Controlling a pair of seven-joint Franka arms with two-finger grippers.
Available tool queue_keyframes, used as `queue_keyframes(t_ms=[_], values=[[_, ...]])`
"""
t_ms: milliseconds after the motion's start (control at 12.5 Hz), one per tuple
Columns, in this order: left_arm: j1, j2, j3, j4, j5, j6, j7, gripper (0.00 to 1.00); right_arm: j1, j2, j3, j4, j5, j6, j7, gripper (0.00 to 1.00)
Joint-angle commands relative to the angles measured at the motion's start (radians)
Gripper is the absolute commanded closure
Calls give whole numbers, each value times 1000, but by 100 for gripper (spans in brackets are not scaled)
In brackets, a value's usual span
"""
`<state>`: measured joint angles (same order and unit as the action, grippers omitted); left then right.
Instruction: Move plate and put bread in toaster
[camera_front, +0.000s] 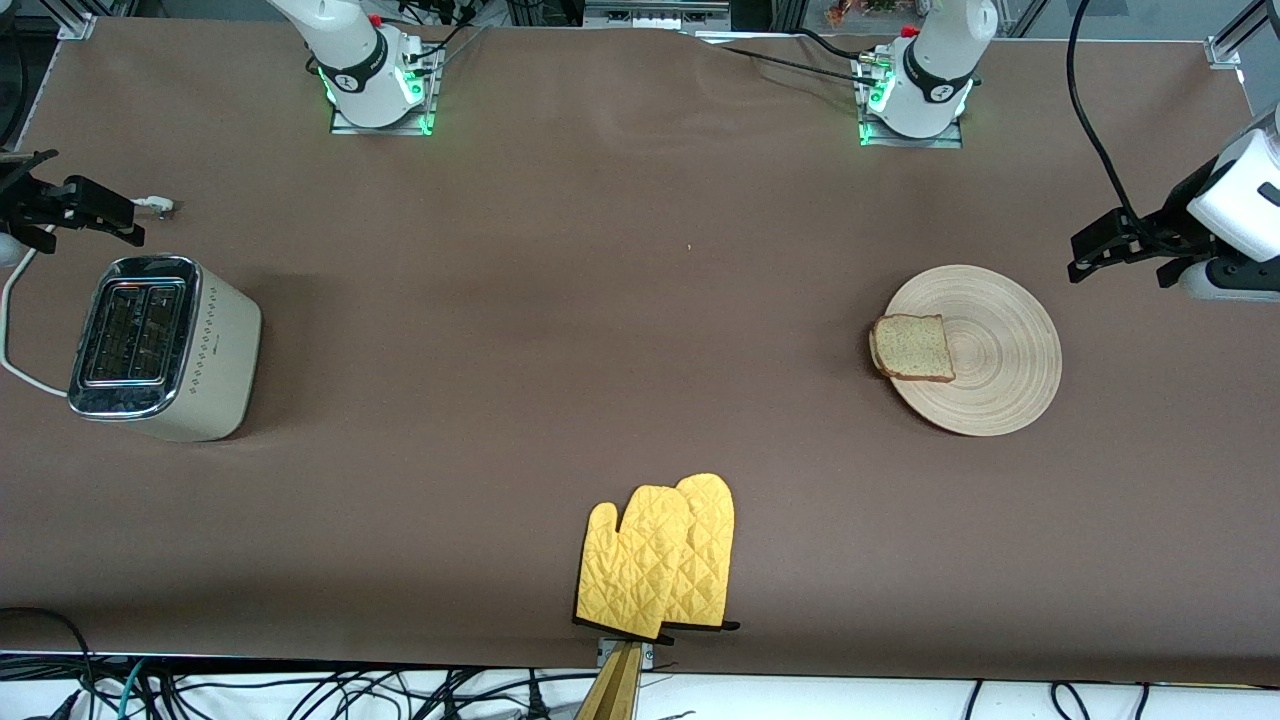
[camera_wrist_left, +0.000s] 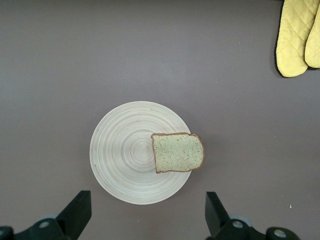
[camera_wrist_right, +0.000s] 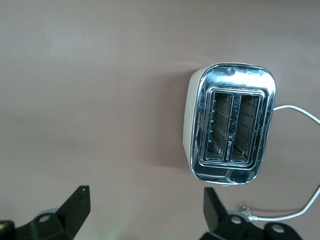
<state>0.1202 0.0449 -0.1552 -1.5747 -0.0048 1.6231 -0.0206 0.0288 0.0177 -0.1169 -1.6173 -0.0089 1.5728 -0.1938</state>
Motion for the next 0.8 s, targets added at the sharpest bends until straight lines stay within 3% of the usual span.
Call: queue_keyframes(t_ms=[0, 720], values=[[4, -7, 0, 4, -17, -11, -1, 0, -3, -8, 3, -4, -6, -5, -1, 0], [15, -8, 8, 4, -20, -54, -5, 0, -3, -8, 3, -4, -5, -5, -3, 0]])
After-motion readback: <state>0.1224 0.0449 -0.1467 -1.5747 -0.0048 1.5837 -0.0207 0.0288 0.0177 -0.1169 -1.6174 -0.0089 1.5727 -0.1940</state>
